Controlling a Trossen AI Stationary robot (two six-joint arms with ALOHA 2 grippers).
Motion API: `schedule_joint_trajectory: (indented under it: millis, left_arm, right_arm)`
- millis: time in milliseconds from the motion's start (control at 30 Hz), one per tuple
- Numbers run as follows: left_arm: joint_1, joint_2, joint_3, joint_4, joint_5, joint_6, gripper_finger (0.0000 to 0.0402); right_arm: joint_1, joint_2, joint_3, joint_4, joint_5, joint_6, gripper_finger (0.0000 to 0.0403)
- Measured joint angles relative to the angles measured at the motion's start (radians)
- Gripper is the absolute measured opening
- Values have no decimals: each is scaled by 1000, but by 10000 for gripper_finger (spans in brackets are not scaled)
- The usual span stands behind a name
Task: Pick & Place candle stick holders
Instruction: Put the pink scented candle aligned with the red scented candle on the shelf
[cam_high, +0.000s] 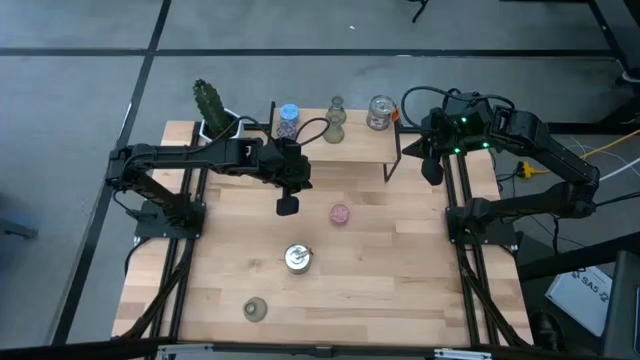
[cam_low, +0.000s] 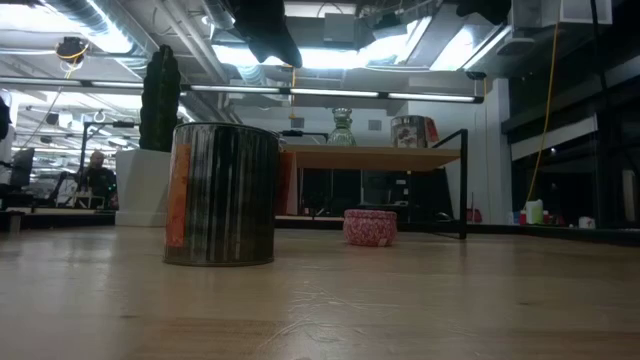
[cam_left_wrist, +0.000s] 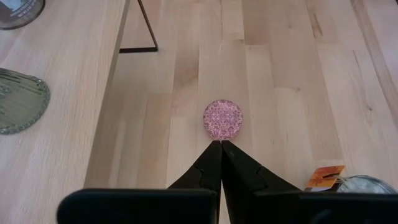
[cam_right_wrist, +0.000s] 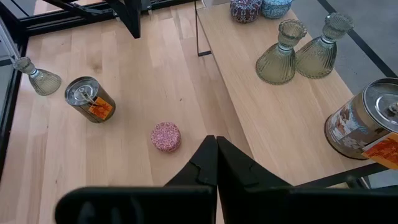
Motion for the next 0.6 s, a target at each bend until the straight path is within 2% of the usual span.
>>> schedule_joint_trajectory:
  millis: [300,600]
  left_arm:
    - [0,0,0,-7,0,0,1]
    - [0,0,0,-7,0,0,1]
  right_arm:
    - [46,0,-1,2,-7,0,1]
    - [128,-2,-115,99,-6,45,1]
